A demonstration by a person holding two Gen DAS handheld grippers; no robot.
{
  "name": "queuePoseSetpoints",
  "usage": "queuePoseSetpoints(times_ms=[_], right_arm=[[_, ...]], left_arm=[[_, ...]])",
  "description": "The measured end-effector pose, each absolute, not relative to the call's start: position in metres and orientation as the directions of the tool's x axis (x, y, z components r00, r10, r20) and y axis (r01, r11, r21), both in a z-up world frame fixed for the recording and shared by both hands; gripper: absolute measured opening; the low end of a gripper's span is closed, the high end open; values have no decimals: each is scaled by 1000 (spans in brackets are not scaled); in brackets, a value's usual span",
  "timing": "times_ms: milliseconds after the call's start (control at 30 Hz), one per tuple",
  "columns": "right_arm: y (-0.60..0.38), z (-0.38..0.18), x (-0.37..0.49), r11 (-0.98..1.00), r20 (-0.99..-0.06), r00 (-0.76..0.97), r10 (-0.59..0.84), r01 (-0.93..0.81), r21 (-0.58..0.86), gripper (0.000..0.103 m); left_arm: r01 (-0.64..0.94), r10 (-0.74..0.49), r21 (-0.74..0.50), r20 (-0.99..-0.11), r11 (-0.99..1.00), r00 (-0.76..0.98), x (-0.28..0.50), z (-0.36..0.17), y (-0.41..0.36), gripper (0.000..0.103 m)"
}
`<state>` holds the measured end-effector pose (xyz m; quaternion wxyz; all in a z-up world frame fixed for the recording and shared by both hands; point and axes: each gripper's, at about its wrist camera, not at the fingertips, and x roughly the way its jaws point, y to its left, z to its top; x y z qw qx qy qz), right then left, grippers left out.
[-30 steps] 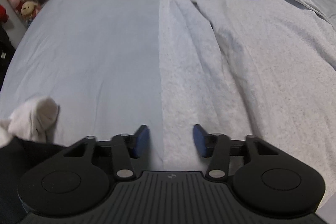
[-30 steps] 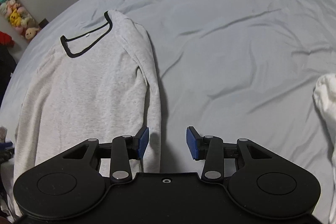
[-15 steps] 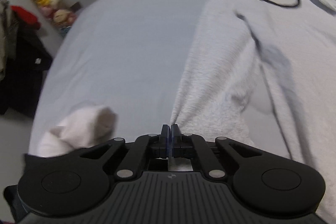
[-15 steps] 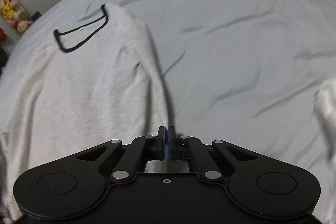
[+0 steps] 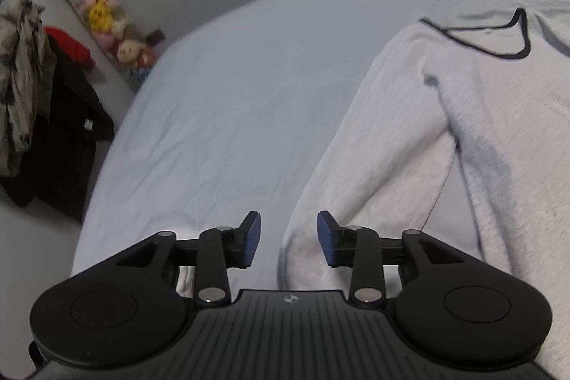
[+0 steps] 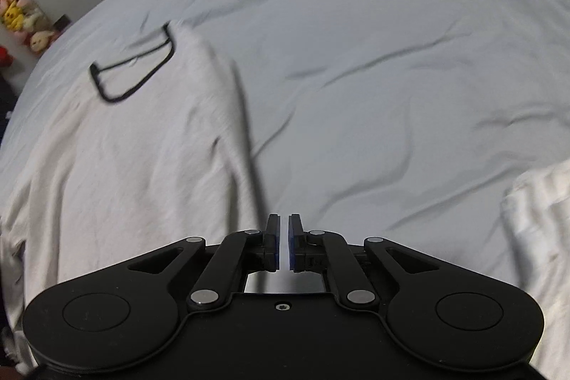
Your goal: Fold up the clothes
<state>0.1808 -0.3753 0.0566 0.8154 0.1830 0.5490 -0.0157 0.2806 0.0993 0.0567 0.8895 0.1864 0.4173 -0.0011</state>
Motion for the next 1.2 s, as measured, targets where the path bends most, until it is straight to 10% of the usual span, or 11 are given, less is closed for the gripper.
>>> queuePoseSetpoints(times_ms=[333, 1200], right_arm=[[-344, 25, 179, 921, -914, 346, 212, 241, 305, 12], [-428, 65, 237, 943, -902, 332, -276, 276, -187, 0]], left_arm=[[435, -159, 134, -804, 890, 573, 243, 52, 34, 36], [550, -108, 172, -892, 817, 439, 249, -7, 4, 31]])
